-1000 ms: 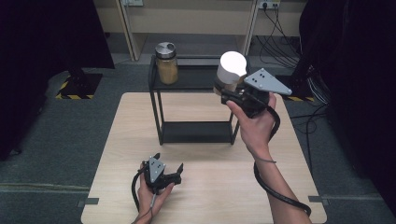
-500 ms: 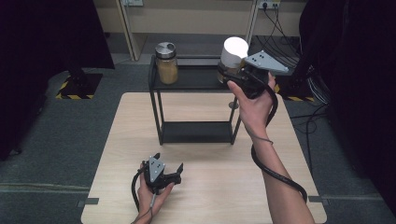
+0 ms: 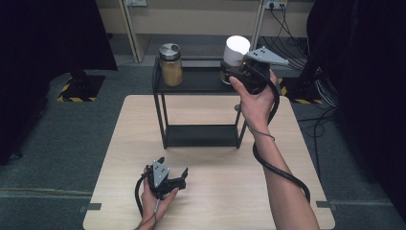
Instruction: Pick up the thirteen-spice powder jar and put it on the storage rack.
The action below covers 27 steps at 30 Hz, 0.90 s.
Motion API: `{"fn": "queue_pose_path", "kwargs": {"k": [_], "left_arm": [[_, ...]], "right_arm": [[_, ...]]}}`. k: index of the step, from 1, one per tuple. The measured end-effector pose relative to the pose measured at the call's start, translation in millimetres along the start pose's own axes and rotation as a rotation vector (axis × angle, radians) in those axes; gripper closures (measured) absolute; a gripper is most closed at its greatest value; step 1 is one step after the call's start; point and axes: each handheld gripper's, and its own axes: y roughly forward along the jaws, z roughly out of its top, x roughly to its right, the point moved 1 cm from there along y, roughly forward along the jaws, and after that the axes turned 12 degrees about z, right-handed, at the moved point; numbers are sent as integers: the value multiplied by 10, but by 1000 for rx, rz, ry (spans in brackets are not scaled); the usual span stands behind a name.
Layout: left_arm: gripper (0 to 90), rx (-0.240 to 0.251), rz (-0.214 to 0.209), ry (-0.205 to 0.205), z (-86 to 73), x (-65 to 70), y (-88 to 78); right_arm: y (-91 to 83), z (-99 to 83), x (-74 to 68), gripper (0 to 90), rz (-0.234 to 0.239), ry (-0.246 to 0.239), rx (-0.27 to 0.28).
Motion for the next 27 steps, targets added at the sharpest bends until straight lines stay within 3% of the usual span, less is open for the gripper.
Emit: {"fn": "queue_pose_path", "kwargs": {"k": [21, 27], "left_arm": [[18, 2, -2, -2, -5, -3, -2], [18, 3, 0, 1, -4, 3, -3]], "right_arm": [[69, -66, 29, 292, -1, -3, 28], [42, -19, 19, 200, 2, -8, 21]]}}
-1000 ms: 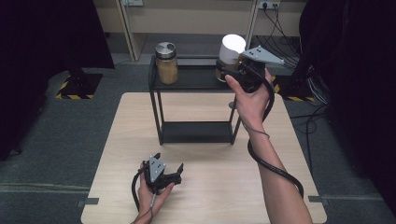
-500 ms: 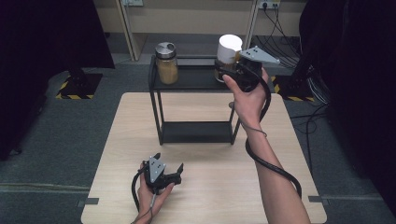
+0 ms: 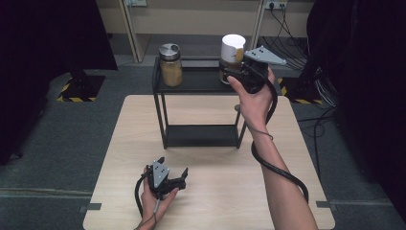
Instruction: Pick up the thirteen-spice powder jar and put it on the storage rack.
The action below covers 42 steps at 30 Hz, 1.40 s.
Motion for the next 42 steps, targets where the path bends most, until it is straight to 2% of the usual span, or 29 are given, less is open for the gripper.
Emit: {"fn": "queue_pose_path", "kwargs": {"k": [5, 8, 11, 17, 22, 33, 42], "left_arm": [[18, -1, -1, -2, 2, -4, 3], [18, -1, -1, -5, 0, -6, 2], [18, 3, -5, -4, -6, -14, -1], [18, 4, -3, -5, -8, -12, -3], [18, 5, -4, -9, -12, -19, -4], [18, 10, -1, -9, -19, -10, -8], [18, 10, 0, -11, -19, -9, -8]], "right_arm": [[-16, -19, 19, 60, -2, 14, 10], [-43, -55, 0, 13, -2, -8, 26], [-87, -75, -2, 13, 19, -33, 17], [-219, -160, -1, 8, 51, -52, 51], [-333, -232, 21, 8, 72, -47, 76], [-602, -392, 5, 8, 93, -78, 102], [-727, -471, 0, 8, 111, -90, 118]]}}
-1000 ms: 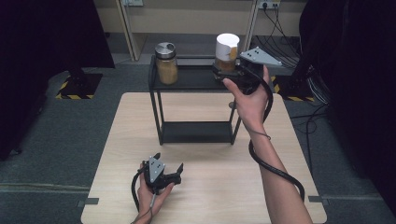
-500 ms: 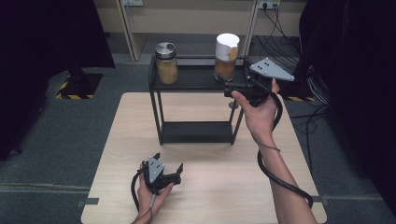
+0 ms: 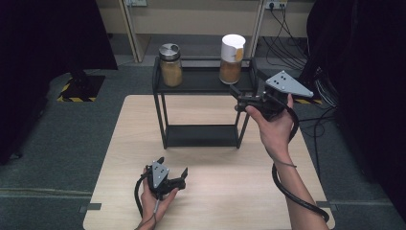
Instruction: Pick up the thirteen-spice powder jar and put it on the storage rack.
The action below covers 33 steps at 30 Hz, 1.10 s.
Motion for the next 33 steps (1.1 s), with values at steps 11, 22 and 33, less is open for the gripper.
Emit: {"fn": "queue_pose_path", "kwargs": {"k": [11, 22, 33], "left_arm": [[18, 1, -1, -4, -4, -6, -1], [18, -3, 0, 0, 5, -4, 2], [18, 2, 6, -6, -6, 3, -9]], "right_arm": [[-76, -47, -9, 10, -5, -15, 0], [-286, -170, 16, 10, -1, -24, -11], [-470, -349, 13, 12, 4, -25, -17]]}}
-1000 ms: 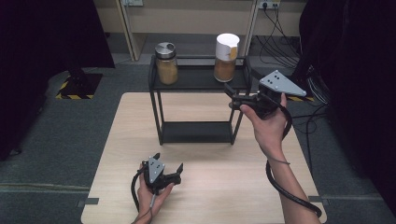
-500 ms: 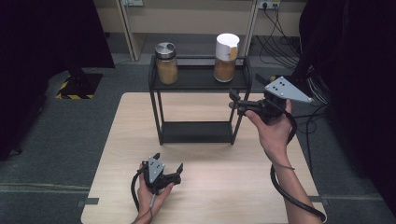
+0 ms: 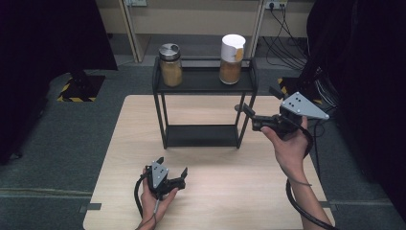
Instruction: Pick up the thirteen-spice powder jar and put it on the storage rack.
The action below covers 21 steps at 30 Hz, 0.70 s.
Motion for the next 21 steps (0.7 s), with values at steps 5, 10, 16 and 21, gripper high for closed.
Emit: {"fn": "queue_pose_path", "kwargs": {"k": [5, 10, 16, 21], "left_arm": [[18, -2, 2, -2, 3, 4, 1], [18, -2, 2, -3, 2, 0, 1], [18, -1, 3, -3, 0, 4, 0], [18, -3, 5, -3, 3, 5, 0]], "right_arm": [[-43, -87, -2, 11, -2, 9, -2], [-87, -136, -14, 11, -2, 17, 4], [-156, -206, -46, 11, 0, 14, 5], [-214, -254, -62, 11, -2, 11, -3]]}}
